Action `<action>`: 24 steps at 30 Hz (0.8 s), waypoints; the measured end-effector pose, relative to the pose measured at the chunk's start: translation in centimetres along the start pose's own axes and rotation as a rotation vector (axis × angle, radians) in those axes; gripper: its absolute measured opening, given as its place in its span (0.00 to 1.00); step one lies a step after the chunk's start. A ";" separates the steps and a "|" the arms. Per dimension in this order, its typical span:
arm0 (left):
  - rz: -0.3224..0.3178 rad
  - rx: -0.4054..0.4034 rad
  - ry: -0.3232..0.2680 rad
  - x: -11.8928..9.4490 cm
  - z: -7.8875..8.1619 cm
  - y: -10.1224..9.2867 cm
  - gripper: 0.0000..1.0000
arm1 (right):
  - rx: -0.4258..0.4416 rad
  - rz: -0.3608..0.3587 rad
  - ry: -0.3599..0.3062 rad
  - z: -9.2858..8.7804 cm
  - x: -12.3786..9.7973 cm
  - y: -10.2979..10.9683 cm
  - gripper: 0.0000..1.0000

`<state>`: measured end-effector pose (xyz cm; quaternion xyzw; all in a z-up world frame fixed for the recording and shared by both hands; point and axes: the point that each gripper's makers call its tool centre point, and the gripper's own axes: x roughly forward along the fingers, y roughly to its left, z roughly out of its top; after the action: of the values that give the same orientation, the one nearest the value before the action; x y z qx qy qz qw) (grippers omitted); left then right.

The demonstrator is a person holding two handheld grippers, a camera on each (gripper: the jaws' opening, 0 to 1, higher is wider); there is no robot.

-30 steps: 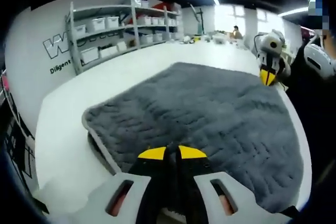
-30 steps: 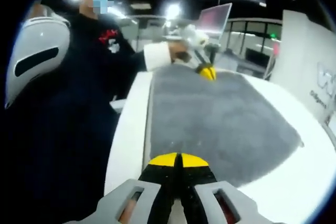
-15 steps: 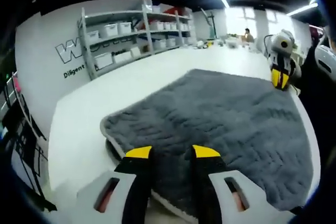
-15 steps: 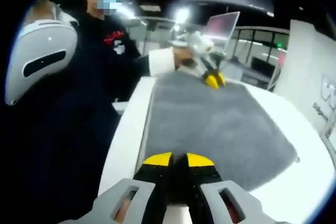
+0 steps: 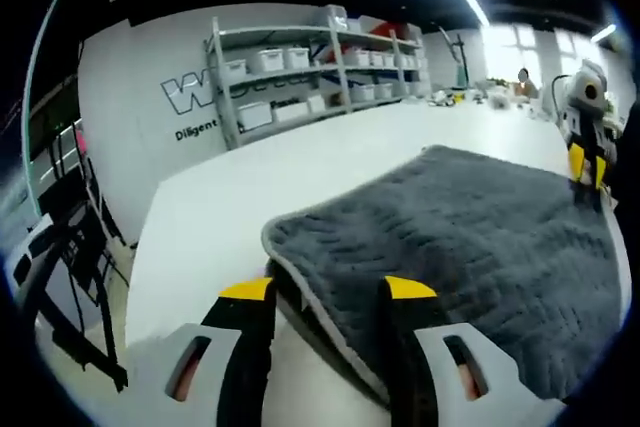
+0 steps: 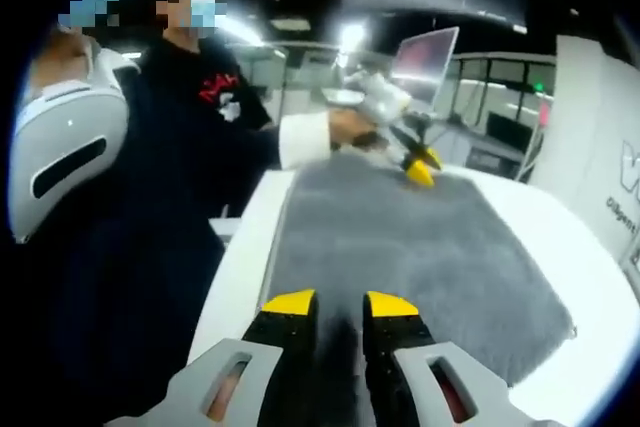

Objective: Open the folded towel by lifting each exposed corner and separating the folded layers until the towel lies flat within the target outline without major curled edges

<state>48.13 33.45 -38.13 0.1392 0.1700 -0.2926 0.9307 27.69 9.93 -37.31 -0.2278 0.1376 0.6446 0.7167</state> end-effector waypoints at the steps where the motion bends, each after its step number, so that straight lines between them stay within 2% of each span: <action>1: 0.001 -0.005 0.002 0.1 -0.1 0.0 0.41 | -0.011 -0.001 0.000 0.2 0.4 0.1 0.15; 4: 0.010 -0.033 0.006 0.3 -0.2 0.1 0.39 | -0.045 -0.008 -0.016 1.1 1.6 0.9 0.16; 11: 0.008 -0.018 0.025 0.1 -0.6 -1.4 0.31 | -0.111 0.015 -0.054 3.0 4.2 3.5 0.20; 16: 0.017 -0.008 0.035 0.0 -0.8 -1.7 0.29 | -0.213 0.016 -0.041 3.2 5.9 5.1 0.23; 18: 0.023 0.007 0.032 -0.1 -0.5 -3.1 0.29 | -0.234 0.015 -0.020 2.9 6.6 5.5 0.25; 20: 0.022 0.016 0.040 -0.1 -0.5 -3.6 0.29 | -0.247 0.012 -0.004 2.6 7.1 5.8 0.26; 21: 0.020 0.021 0.042 -0.1 -0.4 -4.8 0.27 | -0.261 0.005 0.005 2.5 7.3 5.8 0.26; 24: 0.009 0.021 0.044 0.0 -0.3 -6.8 0.25 | -0.304 -0.024 0.018 2.5 7.8 5.9 0.25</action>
<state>44.01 28.18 -39.46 0.1561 0.1867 -0.2872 0.9264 22.70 18.30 -39.92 -0.3409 0.0420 0.6473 0.6804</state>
